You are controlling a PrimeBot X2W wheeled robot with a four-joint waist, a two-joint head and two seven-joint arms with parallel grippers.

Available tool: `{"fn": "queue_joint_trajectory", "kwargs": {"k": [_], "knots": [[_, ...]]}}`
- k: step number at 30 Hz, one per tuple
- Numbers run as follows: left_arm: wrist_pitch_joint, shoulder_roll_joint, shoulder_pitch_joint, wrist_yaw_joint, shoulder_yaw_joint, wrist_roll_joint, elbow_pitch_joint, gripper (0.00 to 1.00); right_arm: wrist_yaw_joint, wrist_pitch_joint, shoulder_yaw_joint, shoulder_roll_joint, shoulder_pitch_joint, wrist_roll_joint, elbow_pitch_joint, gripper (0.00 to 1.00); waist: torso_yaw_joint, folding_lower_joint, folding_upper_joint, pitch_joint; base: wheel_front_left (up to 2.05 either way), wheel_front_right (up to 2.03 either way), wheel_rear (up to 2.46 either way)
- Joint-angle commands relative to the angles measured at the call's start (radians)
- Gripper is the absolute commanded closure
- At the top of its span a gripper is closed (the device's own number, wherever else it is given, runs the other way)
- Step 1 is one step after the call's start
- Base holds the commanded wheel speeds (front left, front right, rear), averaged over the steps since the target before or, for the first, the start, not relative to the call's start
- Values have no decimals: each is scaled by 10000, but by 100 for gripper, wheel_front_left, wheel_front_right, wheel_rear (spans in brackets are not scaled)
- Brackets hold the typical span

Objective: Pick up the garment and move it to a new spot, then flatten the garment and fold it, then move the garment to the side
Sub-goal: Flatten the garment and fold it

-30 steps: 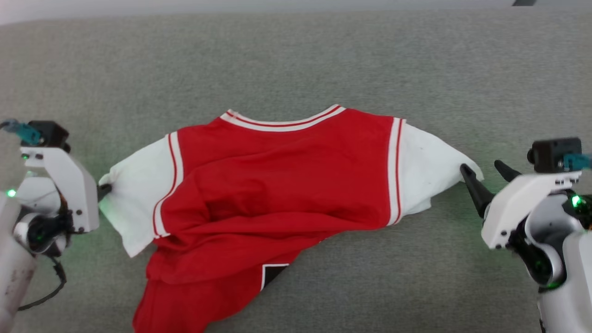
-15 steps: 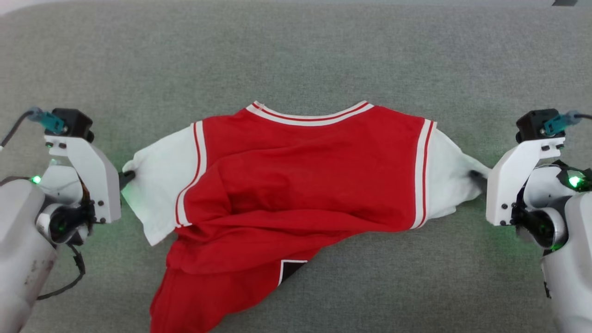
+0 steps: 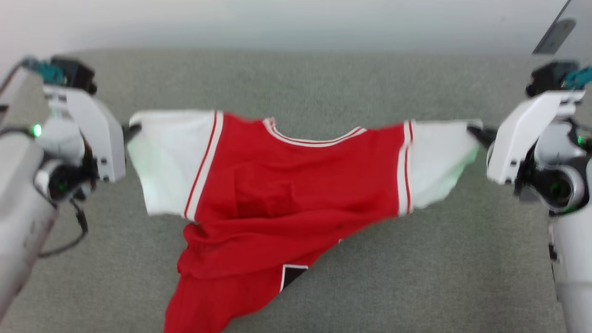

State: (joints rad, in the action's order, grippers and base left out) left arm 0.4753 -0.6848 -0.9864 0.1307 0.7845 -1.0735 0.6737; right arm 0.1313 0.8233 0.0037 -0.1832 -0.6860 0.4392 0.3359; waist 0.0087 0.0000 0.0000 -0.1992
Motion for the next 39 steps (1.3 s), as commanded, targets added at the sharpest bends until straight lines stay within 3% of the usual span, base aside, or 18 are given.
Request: {"fn": "queue_joint_trajectory", "kwargs": {"k": [1,11,20,32,39], "knots": [[12,-38,-278,-10,1,122,-74,100,-12,-151,-41,30,-274,165,-57,100,7,0,0,708,0,0,0],[-397,128,-2114,-102,-145,767,-149,100,-12,-1644,509,-2,-2245,497,338,100,13,0,0,1872,0,0,0],[-944,265,-3439,-103,-304,1192,199,100,-12,-3047,989,-159,-3990,666,1325,100,35,0,0,2174,0,0,0],[-1248,264,-4050,-14,-214,1185,506,100,-12,-3899,1550,-634,-5128,953,2556,100,122,0,0,2168,0,0,0],[-1475,412,-4421,-12,-150,1229,549,100,-12,-4616,1815,-860,-5762,740,3098,100,107,0,0,1273,0,0,0]]}}
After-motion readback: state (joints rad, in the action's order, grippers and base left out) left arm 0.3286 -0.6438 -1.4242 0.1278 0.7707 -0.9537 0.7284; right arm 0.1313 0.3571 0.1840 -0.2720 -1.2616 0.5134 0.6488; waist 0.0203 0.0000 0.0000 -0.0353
